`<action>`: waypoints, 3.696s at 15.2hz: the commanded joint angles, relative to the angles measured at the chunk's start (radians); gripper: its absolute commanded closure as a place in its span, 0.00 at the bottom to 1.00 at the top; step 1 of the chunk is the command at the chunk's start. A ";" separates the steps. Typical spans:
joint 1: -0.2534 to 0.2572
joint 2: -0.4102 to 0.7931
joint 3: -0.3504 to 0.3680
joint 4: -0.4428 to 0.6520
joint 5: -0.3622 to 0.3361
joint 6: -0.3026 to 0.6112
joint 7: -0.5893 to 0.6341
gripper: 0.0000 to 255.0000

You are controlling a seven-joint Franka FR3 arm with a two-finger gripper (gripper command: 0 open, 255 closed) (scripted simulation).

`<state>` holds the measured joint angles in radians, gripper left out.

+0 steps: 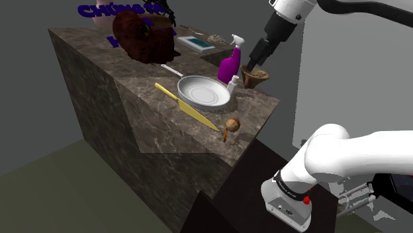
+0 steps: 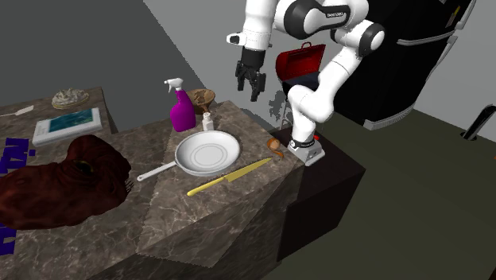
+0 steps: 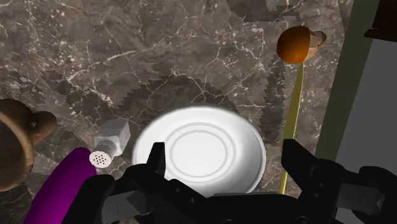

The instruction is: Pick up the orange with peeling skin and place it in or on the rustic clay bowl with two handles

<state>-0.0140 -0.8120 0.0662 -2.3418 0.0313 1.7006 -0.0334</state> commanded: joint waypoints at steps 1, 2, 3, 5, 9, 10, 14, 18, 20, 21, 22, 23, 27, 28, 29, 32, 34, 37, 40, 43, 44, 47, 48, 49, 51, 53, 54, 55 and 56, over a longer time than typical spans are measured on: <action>0.000 0.000 0.000 0.000 0.000 0.000 0.000 0.00; 0.007 -0.020 0.001 -0.037 0.018 0.013 0.006 0.00; 0.015 -0.040 0.002 -0.073 0.037 0.026 0.013 0.00; 0.032 -0.079 0.007 -0.143 0.076 0.052 0.027 0.00; 0.072 -0.155 0.022 -0.278 0.159 0.103 0.056 0.00; 0.084 -0.174 0.027 -0.310 0.182 0.115 0.064 0.00; 0.138 -0.244 0.055 -0.434 0.280 0.170 0.099 0.00; 0.158 -0.247 0.076 -0.490 0.314 0.226 0.105 0.00; 0.163 -0.238 0.085 -0.512 0.325 0.257 0.103 0.00; 0.166 -0.233 0.090 -0.522 0.330 0.273 0.103 0.00; 0.169 -0.227 0.095 -0.533 0.335 0.289 0.102 0.00; 0.171 -0.224 0.098 -0.539 0.339 0.298 0.101 0.00; 0.171 -0.224 0.098 -0.539 0.339 0.298 0.101 0.00; 0.171 -0.224 0.098 -0.539 0.339 0.298 0.101 0.00; 0.171 -0.224 0.098 -0.539 0.339 0.298 0.101 0.00; 0.171 -0.224 0.097 -0.539 0.339 0.298 0.101 1.00; 0.171 -0.222 0.097 -0.539 0.339 0.300 0.100 1.00; 0.171 -0.220 0.098 -0.541 0.339 0.304 0.099 1.00; 0.171 -0.222 0.097 -0.538 0.339 0.304 0.100 1.00; 0.200 0.310 0.158 -0.133 0.103 0.009 -0.068 0.00; 0.195 0.309 0.164 -0.147 0.106 0.021 -0.071 0.00; 0.197 0.307 0.169 -0.189 0.111 0.060 -0.072 0.00; 0.198 0.307 0.170 -0.202 0.113 0.074 -0.073 0.00; 0.199 0.307 0.172 -0.215 0.114 0.087 -0.073 0.00; 0.200 0.307 0.174 -0.236 0.117 0.109 -0.074 0.00; 0.200 0.307 0.174 -0.236 0.117 0.109 -0.074 0.00; 0.200 0.307 0.174 -0.236 0.117 0.109 -0.074 0.00; 0.200 0.307 0.174 -0.236 0.117 0.109 -0.074 0.00; 0.200 0.307 0.174 -0.236 0.117 0.109 -0.074 0.00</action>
<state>0.1864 -0.5045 0.2402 -2.5774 0.1483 1.8089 -0.1070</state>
